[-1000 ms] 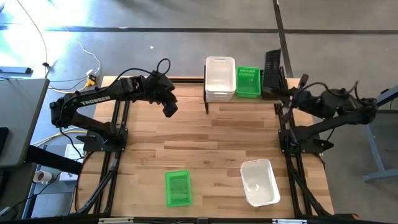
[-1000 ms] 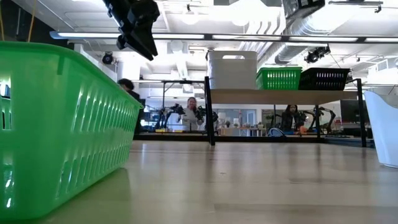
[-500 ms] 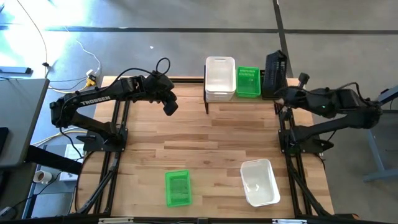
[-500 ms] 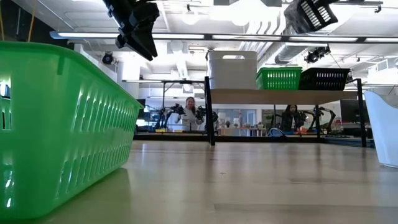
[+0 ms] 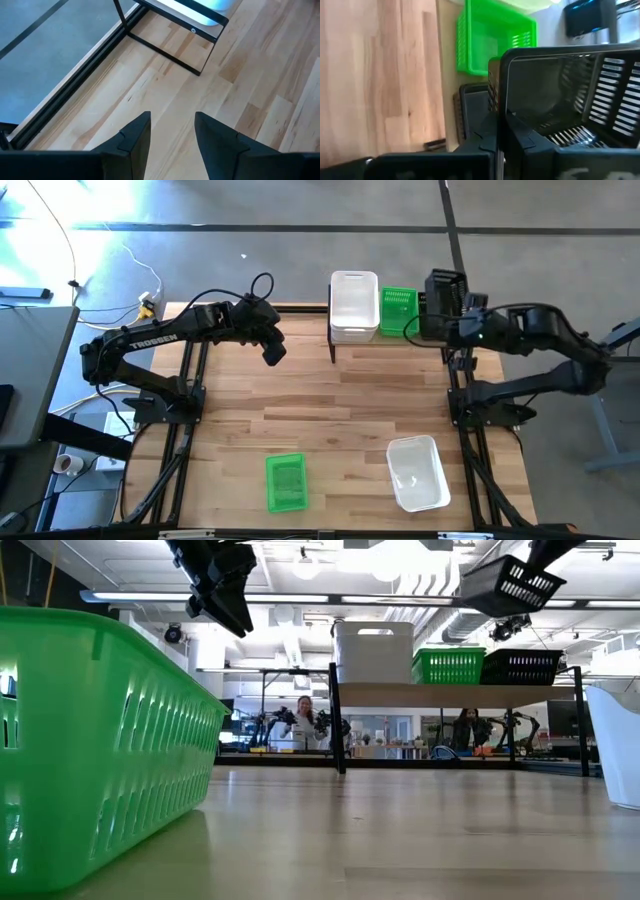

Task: Stack baskets on shelf by color
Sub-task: Stack the black bin on top of the black bin

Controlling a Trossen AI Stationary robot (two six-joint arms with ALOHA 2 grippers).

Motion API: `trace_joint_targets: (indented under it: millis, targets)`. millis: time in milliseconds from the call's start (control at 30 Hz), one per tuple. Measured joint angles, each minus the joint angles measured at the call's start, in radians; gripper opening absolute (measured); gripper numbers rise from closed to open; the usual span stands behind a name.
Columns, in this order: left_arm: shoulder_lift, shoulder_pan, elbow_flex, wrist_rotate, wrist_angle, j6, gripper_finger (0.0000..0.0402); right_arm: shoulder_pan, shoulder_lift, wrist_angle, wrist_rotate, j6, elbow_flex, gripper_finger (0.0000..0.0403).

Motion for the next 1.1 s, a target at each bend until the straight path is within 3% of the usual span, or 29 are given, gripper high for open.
trace_joint_targets:
  millis: [133,667,1100]
  targets:
    - [0.0,0.0,0.0,0.0,0.0,0.0,0.0143,-0.084,0.024,-0.03,-0.093,-0.04,0.005,0.0]
    - [0.0,0.0,0.0,0.002,-0.001,0.035,0.0143,-0.365,0.195,-0.057,-0.214,-0.243,0.003,0.0]
    - [0.0,0.0,0.0,0.002,0.0,0.045,0.0143,-0.446,0.296,-0.065,-0.226,-0.272,0.003,0.0]
